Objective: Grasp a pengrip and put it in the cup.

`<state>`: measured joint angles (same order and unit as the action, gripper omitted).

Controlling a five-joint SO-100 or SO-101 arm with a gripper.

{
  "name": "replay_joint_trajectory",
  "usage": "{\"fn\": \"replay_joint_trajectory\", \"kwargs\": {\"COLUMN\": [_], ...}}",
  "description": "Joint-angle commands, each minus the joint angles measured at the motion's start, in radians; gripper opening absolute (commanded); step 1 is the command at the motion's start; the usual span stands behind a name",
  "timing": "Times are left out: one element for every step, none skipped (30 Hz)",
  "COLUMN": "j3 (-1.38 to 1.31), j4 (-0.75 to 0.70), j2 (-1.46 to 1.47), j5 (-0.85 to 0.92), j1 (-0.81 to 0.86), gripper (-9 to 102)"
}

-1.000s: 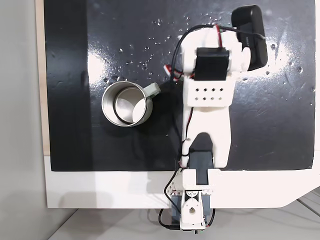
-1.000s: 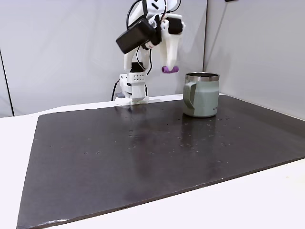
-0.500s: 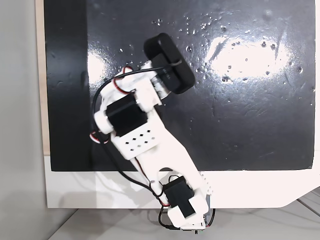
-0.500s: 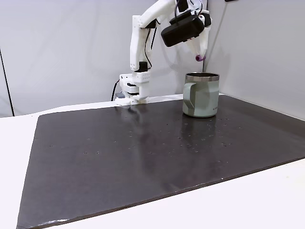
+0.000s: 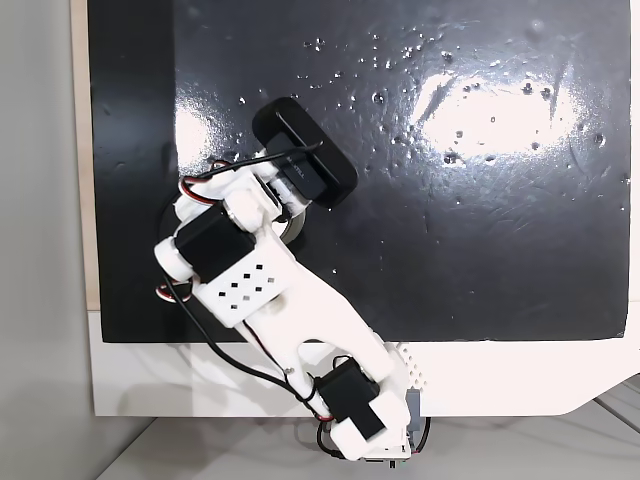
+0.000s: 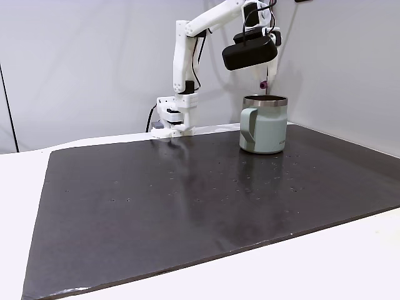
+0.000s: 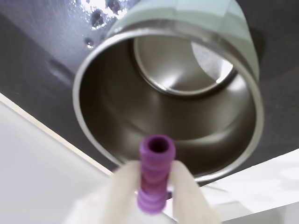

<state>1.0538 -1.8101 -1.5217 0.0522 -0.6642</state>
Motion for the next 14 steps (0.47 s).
{"fn": "replay_joint_trajectory", "kwargs": {"j3": [0.003,0.008,0.014,0.017,0.018,0.018,0.018,0.018,0.018,0.018,0.018,0.018,0.020,0.020], "j4": [-0.018,-0.018,-0.018,-0.018,-0.018,-0.018,-0.018,-0.018,-0.018,-0.018,-0.018,-0.018,-0.018,-0.018], "j2": [-0.074,-0.078,-0.083,-0.087,-0.091,-0.092,-0.094,-0.097,-0.098,-0.100,-0.101,-0.103,-0.106,-0.107], "j5": [-0.008,-0.005,-0.005,-0.005,-0.005,-0.003,-0.003,-0.002,-0.002,-0.002,0.000,0.000,0.000,0.000], "j1": [-0.002,-0.002,-0.002,-0.002,0.002,0.005,0.006,0.009,0.011,0.012,0.012,0.012,0.012,0.012], "gripper": [27,28,28,28,28,28,28,28,28,28,28,28,28,28]}}
